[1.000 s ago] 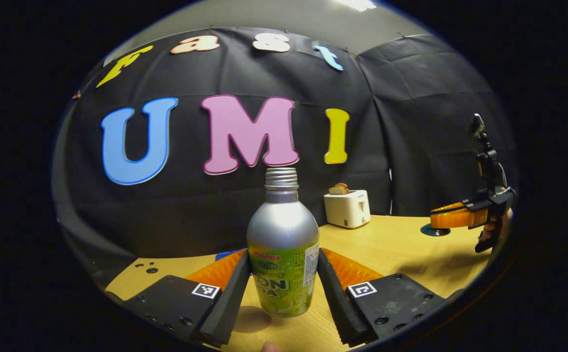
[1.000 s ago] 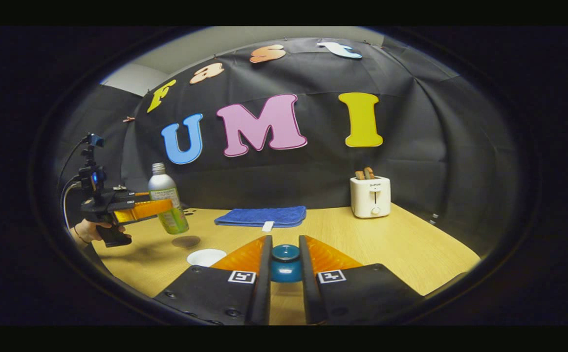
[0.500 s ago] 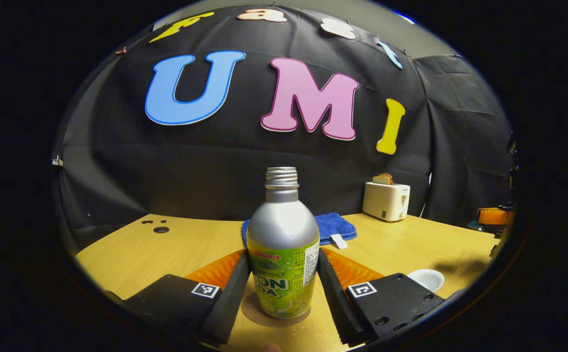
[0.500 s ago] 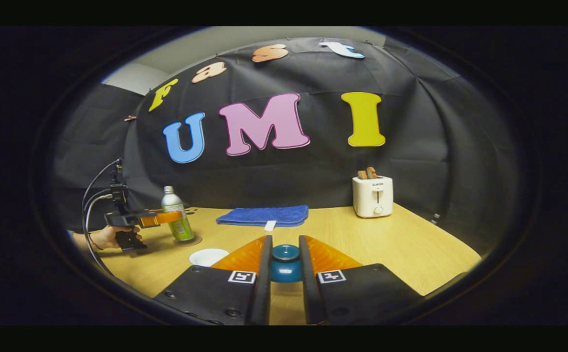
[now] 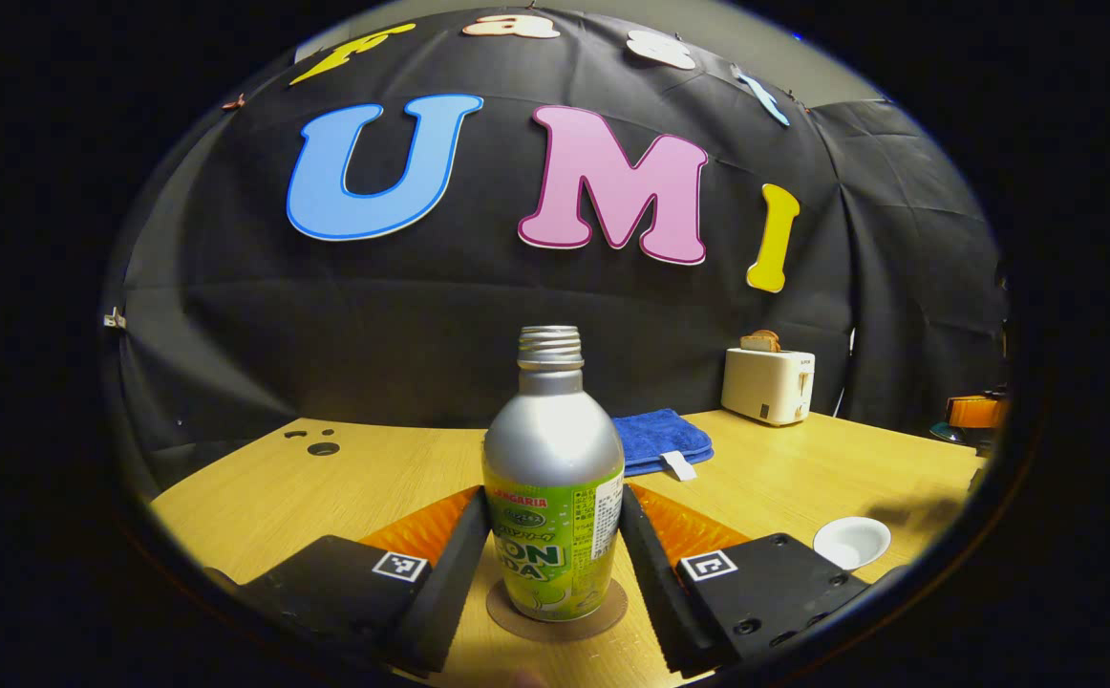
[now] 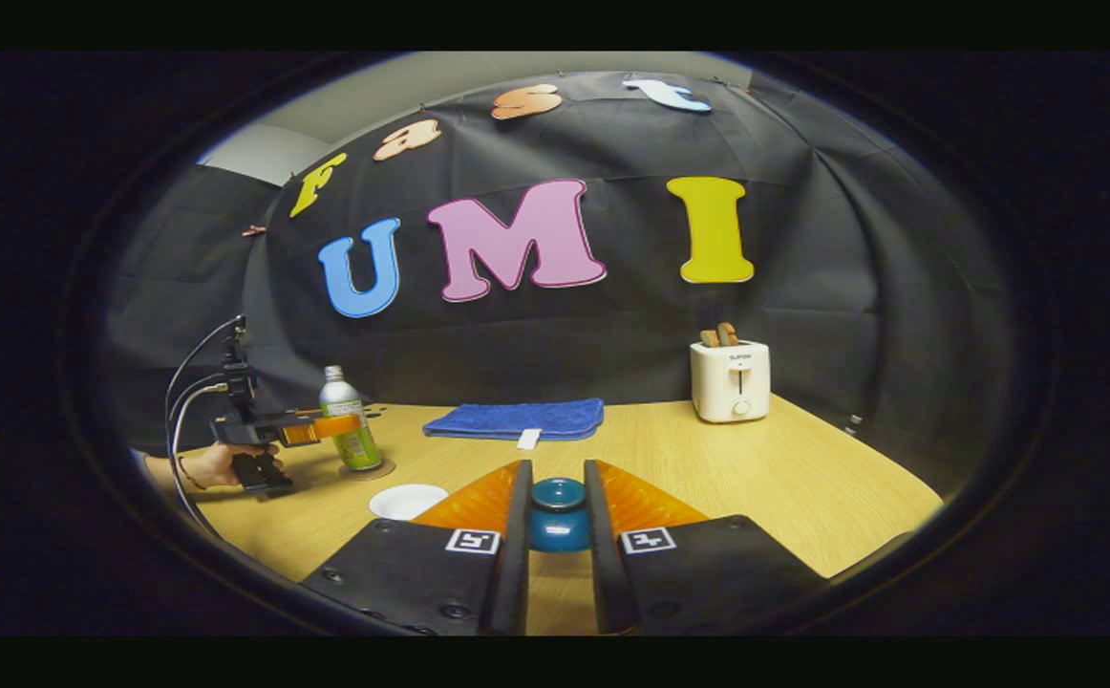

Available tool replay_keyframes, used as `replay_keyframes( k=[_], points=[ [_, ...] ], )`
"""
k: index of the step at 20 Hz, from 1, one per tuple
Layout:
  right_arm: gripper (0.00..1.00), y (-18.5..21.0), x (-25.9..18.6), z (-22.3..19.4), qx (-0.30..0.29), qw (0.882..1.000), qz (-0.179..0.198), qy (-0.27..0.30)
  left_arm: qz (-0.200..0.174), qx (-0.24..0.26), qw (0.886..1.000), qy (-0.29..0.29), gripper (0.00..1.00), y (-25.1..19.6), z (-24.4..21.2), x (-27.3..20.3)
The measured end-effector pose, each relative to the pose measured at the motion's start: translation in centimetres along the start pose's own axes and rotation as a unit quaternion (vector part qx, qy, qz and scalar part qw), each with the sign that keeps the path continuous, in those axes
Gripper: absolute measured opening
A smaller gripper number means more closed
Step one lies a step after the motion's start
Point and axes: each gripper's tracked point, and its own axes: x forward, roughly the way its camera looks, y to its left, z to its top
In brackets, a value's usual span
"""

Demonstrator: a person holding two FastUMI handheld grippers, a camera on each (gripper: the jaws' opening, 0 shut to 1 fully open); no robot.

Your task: Open the teacup lid with one hand, grasp the water bottle and pour water into the teacup with the other hand; after pouring, place the water bottle on the coaster and then close the teacup lid.

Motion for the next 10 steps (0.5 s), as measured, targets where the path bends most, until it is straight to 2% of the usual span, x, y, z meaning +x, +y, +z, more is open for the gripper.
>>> replay_keyframes(
  k=[6,10],
  points=[
    [0.31,0.19,-0.14,0.27,0.002,1.0,0.003,-0.004,0.008,-0.012,1.0,-0.003,0.83,0.45,-0.19,-0.31],
    [0.31,0.41,-0.09,0.16,0.004,1.0,0.007,-0.003,0.002,0.005,1.0,-0.01,0.86,0.39,0.05,-0.47]
  ],
)
